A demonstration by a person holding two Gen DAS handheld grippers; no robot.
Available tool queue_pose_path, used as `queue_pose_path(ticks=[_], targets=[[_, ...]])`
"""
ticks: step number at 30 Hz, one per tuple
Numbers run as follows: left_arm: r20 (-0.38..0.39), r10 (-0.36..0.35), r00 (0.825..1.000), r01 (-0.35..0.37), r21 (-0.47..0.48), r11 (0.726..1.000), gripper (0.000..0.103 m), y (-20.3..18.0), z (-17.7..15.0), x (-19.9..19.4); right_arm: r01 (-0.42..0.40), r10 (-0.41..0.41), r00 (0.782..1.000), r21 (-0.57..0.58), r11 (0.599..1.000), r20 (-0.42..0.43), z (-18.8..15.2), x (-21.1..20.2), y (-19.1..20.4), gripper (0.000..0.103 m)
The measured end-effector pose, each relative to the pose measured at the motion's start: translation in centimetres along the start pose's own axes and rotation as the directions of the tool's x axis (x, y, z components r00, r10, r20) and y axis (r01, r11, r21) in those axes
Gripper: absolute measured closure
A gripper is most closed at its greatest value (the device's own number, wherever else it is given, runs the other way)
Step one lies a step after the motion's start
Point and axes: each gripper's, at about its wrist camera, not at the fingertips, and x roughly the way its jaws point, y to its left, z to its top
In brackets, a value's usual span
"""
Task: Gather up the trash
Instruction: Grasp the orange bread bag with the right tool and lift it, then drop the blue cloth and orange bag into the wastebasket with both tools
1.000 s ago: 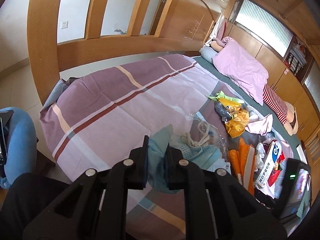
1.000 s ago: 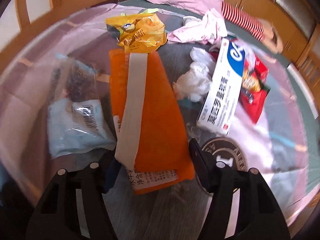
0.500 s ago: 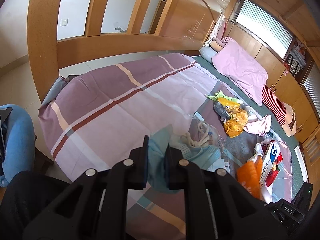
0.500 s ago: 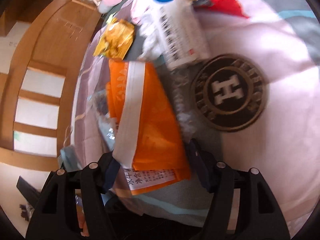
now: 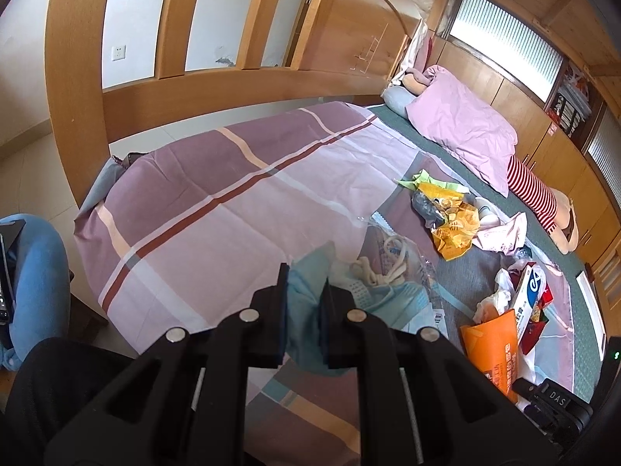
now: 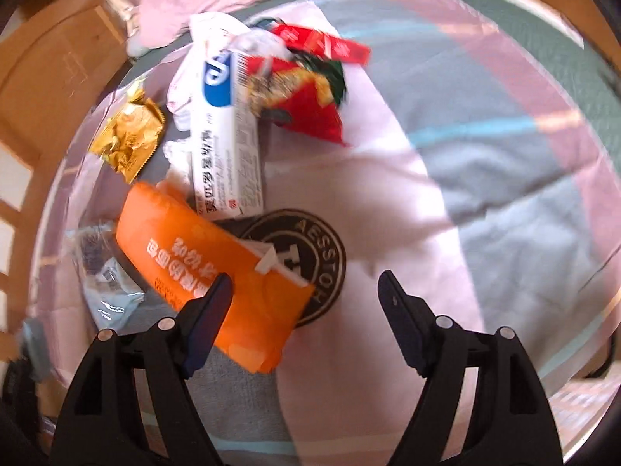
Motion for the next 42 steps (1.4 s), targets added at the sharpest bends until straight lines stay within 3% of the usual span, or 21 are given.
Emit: queue_pose_path(ticks=[3, 5, 7, 10, 11, 12, 15, 20, 25, 31, 37, 42], targets=[[-0.001, 0.002, 1.0, -0.002, 0.009, 1.0, 0.089, -0.2, -0.1, 0.0, 0.027, -0.016, 0.998, -0.171, 0.985, 0.063, 0.1, -0.6, 2.7, 0.014], [-0.003, 0.002, 1.0, -0.001, 0.012, 1.0, 0.089, -0.3, -0.1, 0.0, 0.028, 0.0, 0.996, -0.323, 0.946, 0.086, 0.1, -0.2, 5.1, 0.008], [-0.004, 0.001, 1.0, 0.0, 0.017, 1.0, 0.089, -0.3, -0.1, 0.1, 0.031, -0.008, 0.999, -0.458, 0.889, 0.052, -0.1, 1.3, 7.2, 0.007], [-0.002, 0.002, 1.0, -0.002, 0.023, 1.0, 0.089, -0.3, -0.1, 0.1, 0.054, -0.062, 0.998, -0.522, 0.851, 0.003, -0.4, 3.5, 8.2, 0.007], [-0.002, 0.002, 1.0, -0.002, 0.022, 1.0, 0.089, -0.3, -0.1, 0.1, 0.05, -0.063, 0.998, -0.519, 0.854, -0.008, -0.2, 4.0, 8.3, 0.01], [-0.003, 0.002, 1.0, -0.002, 0.023, 1.0, 0.089, -0.3, -0.1, 0.2, 0.036, -0.057, 0.998, -0.503, 0.864, -0.025, -0.2, 4.3, 8.0, 0.02], [-0.012, 0.0, 1.0, 0.0, 0.027, 1.0, 0.089, -0.4, -0.2, 0.4, -0.025, 0.007, 0.999, -0.415, 0.91, -0.043, -0.2, 4.0, 7.1, 0.025], [-0.033, -0.026, 0.999, 0.028, 0.053, 0.998, 0.089, -1.0, -0.4, 0.6, -0.035, 0.033, 0.999, -0.392, 0.919, -0.011, -0.8, 2.5, 6.8, 0.028], [-0.025, -0.059, 0.998, 0.061, 0.075, 0.995, 0.089, -1.4, -0.7, 0.2, -0.125, 0.15, 0.987, -0.309, 0.943, 0.058, -0.4, -2.1, 5.0, 0.028], [-0.008, -0.106, 0.994, 0.106, 0.119, 0.987, 0.089, -2.3, -1.1, -0.6, -0.199, 0.251, 0.951, -0.266, 0.943, 0.18, -1.2, -10.7, 1.5, 0.028], [-0.009, -0.153, 0.988, 0.152, 0.165, 0.974, 0.089, -3.3, -1.4, -1.3, -0.136, 0.21, 0.922, -0.236, 0.962, 0.326, -4.4, -20.1, -6.1, 0.028], [-0.006, -0.204, 0.979, 0.2, 0.207, 0.958, 0.089, -3.9, -1.9, -2.2, -0.022, 0.08, 0.939, -0.174, 0.984, 0.334, -9.9, -23.8, -13.0, 0.027]])
